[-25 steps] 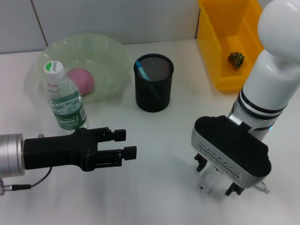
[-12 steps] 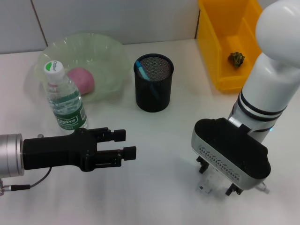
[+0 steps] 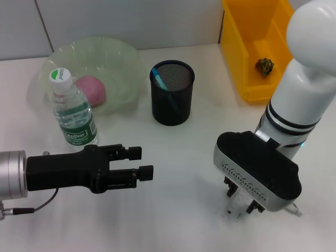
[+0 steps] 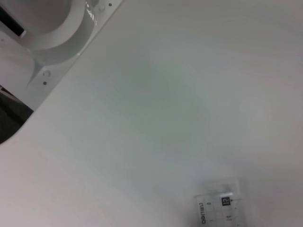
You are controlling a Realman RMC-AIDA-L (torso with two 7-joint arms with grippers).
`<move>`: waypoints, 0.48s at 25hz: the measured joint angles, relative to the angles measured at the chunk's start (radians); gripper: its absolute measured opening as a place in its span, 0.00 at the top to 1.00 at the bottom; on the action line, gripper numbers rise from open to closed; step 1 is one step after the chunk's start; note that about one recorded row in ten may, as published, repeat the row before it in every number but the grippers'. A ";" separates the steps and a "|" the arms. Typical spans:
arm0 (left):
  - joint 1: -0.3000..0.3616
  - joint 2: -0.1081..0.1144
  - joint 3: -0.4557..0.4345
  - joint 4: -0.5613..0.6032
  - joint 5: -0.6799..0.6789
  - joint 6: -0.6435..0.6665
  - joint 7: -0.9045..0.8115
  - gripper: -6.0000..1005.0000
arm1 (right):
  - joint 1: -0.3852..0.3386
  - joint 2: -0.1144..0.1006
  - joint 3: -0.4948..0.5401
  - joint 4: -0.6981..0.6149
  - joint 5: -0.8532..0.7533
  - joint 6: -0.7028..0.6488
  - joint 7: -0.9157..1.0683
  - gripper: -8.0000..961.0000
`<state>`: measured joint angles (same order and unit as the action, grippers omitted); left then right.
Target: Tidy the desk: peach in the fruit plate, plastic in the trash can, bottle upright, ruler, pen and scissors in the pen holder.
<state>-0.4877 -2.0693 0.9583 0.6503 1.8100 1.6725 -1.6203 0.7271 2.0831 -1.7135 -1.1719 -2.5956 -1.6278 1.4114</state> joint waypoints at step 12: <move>0.000 0.000 -0.005 0.000 0.000 0.017 -0.001 0.32 | -0.002 0.000 0.000 0.001 -0.002 0.010 0.010 0.57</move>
<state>-0.4878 -2.0693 0.9532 0.6503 1.8099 1.6894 -1.6215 0.7255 2.0831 -1.7134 -1.1710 -2.5978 -1.6175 1.4212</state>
